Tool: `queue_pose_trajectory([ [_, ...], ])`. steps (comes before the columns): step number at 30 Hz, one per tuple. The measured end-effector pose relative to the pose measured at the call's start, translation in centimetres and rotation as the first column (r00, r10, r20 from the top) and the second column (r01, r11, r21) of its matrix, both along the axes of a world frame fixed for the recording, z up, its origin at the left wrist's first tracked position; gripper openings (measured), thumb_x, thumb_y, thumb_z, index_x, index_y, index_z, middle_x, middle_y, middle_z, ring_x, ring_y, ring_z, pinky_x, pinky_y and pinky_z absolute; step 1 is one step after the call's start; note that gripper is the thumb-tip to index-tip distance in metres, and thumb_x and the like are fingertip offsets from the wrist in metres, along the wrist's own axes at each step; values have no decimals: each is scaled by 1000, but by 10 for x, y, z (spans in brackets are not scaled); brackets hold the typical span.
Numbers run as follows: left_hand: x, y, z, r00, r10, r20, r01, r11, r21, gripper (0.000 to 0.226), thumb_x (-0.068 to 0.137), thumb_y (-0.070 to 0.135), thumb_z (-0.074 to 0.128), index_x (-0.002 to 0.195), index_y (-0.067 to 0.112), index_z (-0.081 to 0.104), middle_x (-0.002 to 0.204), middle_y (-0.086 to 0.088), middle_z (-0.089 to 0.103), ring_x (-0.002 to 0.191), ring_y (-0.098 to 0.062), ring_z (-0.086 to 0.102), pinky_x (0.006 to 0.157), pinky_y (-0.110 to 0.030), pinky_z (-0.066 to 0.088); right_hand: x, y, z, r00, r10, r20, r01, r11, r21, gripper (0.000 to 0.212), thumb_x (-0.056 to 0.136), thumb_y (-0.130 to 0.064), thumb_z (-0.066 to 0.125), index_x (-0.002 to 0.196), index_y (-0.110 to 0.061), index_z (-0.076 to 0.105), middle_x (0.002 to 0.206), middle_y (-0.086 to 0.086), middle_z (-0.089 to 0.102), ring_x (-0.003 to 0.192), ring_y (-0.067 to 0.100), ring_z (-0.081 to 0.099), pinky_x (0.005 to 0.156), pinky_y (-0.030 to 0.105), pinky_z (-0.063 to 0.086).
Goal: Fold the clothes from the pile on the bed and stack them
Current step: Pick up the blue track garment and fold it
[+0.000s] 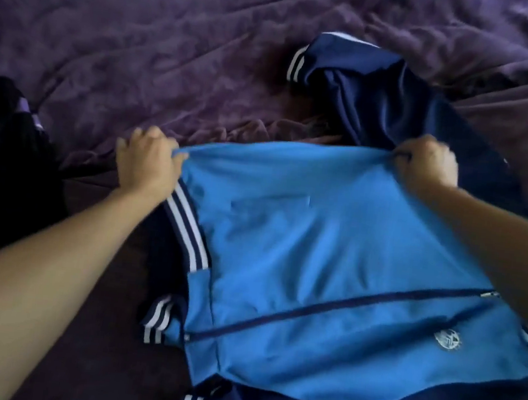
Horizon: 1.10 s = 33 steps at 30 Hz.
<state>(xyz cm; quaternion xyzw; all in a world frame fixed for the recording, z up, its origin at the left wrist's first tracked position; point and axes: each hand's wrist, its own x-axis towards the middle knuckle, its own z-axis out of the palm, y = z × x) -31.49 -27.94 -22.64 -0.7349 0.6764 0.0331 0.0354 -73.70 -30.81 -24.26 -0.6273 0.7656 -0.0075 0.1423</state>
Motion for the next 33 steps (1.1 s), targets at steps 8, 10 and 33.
queue_pose_trajectory([
  [8,-18,47,7,920,258,-295,-283,958,-45,21,86,29,64,100,14,63,109,-17,55,106,-38,50,86,-46,42,11,38,19,998,21,55,-17,998,-63,41,82,-13,62,123,-16,59,119,18,50,111,39,51,84,46,45],
  [10,-26,113,9,878,279,-389,-310,951,-16,21,88,32,63,86,11,61,95,-15,57,94,-37,53,76,-45,44,23,97,22,984,142,109,-132,987,-91,32,81,-17,67,113,-15,63,111,13,54,107,35,52,75,44,48],
  [33,25,418,35,878,427,-215,-234,775,587,34,69,43,80,95,27,66,136,-6,46,124,-26,41,97,-36,39,44,299,53,860,473,191,-488,654,579,24,83,-35,57,103,-37,69,117,-10,66,111,19,58,92,31,45],
])
